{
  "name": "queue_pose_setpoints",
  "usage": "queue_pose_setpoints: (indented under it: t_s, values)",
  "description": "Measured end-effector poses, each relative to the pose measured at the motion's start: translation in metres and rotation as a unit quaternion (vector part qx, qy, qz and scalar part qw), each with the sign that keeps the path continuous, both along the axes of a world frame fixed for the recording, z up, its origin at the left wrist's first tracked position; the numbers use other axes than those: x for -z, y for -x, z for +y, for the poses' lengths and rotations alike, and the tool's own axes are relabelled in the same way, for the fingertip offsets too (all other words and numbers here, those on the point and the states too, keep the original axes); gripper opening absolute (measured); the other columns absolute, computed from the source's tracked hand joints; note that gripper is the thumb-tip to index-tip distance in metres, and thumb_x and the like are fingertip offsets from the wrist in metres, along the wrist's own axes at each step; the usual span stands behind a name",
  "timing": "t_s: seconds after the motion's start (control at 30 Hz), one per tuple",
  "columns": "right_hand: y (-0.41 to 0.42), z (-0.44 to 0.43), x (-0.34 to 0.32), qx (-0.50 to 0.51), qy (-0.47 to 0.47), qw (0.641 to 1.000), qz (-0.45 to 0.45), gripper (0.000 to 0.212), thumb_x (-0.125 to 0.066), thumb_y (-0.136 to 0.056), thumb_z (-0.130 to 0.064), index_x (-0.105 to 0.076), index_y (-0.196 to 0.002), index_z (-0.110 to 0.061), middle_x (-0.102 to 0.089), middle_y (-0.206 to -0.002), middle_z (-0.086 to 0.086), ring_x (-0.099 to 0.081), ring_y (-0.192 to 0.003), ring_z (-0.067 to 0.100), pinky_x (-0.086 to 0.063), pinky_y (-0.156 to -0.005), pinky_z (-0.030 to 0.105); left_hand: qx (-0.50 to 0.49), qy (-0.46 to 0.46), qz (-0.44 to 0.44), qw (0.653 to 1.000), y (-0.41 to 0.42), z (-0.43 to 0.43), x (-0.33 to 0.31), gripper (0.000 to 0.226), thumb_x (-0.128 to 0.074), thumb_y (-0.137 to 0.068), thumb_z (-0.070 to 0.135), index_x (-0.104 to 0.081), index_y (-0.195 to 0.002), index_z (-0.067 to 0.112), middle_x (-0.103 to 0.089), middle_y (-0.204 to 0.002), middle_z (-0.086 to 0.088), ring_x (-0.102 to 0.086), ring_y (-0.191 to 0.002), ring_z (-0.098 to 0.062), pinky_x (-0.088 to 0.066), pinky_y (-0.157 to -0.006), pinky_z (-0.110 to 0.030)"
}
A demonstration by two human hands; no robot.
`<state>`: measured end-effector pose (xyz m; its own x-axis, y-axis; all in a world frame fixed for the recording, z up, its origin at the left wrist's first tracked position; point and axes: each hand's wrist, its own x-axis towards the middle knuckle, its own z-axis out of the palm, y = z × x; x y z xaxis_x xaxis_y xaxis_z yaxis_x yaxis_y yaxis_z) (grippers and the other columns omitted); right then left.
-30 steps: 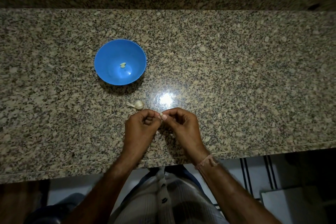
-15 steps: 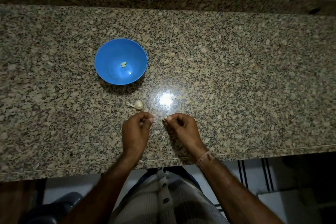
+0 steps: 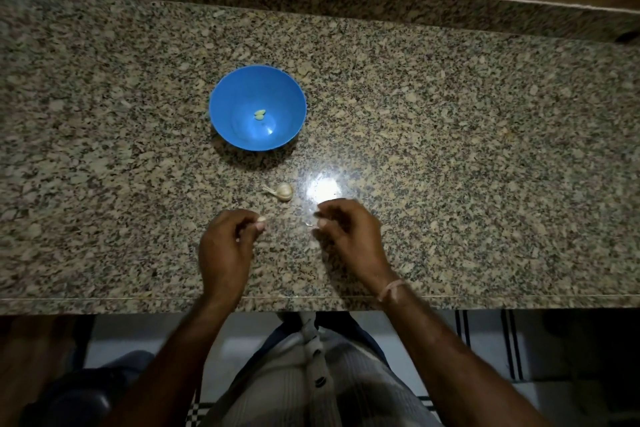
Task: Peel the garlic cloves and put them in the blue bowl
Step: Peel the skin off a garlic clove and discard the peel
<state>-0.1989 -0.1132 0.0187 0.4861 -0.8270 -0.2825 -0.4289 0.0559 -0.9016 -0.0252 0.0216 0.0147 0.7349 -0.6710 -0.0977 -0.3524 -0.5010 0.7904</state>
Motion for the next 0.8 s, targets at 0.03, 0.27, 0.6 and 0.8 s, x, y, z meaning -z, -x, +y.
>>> queue_pose_setpoints:
  t_s: [0.03, 0.27, 0.6, 0.8]
  values:
    - [0.006, -0.002, 0.002, -0.011, 0.049, 0.998, 0.030, 0.024, -0.074, -0.094, -0.006, -0.074, -0.114, -0.018, -0.071, -0.114, -0.004, -0.070, -0.104, 0.008, -0.060, -0.093, 0.030, 0.001, -0.010, -0.015, 1.000, -0.005, 0.002, 0.002, 0.009, -0.075, -0.095, 0.019, -0.074, -0.104, 0.017, -0.068, -0.100, 0.003, -0.066, -0.084, -0.009, -0.059, -0.072, -0.043]
    - [0.023, 0.000, 0.009, -0.099, 0.156, 0.979, 0.086, 0.040, -0.071, -0.095, 0.002, -0.066, -0.133, -0.006, -0.056, -0.115, 0.006, -0.053, -0.098, 0.003, -0.040, -0.084, 0.002, 0.121, -0.011, -0.052, 0.991, 0.034, -0.013, -0.004, 0.028, -0.078, -0.092, 0.020, -0.064, -0.117, 0.019, -0.055, -0.110, 0.005, -0.059, -0.093, -0.013, -0.055, -0.069, -0.033]
    - [0.001, -0.004, 0.025, -0.115, 0.245, 0.958, 0.093, 0.010, -0.075, -0.090, -0.005, -0.069, -0.091, -0.013, -0.057, -0.092, -0.003, -0.058, -0.088, 0.018, -0.050, -0.072, 0.037, 0.119, -0.037, -0.032, 0.992, 0.055, -0.035, 0.011, 0.031, -0.079, -0.092, 0.016, -0.065, -0.120, 0.015, -0.060, -0.119, 0.000, -0.064, -0.103, -0.017, -0.055, -0.079, -0.038]
    - [0.023, -0.023, 0.017, -0.035, 0.135, 0.989, 0.044, 0.017, -0.070, -0.093, -0.006, -0.066, -0.081, -0.017, -0.066, -0.085, -0.003, -0.065, -0.081, 0.012, -0.053, -0.070, 0.028, 0.108, -0.050, -0.064, 0.991, 0.059, -0.048, 0.010, 0.015, -0.077, -0.093, 0.015, -0.063, -0.094, 0.021, -0.057, -0.098, 0.004, -0.056, -0.079, -0.015, -0.046, -0.066, -0.033]
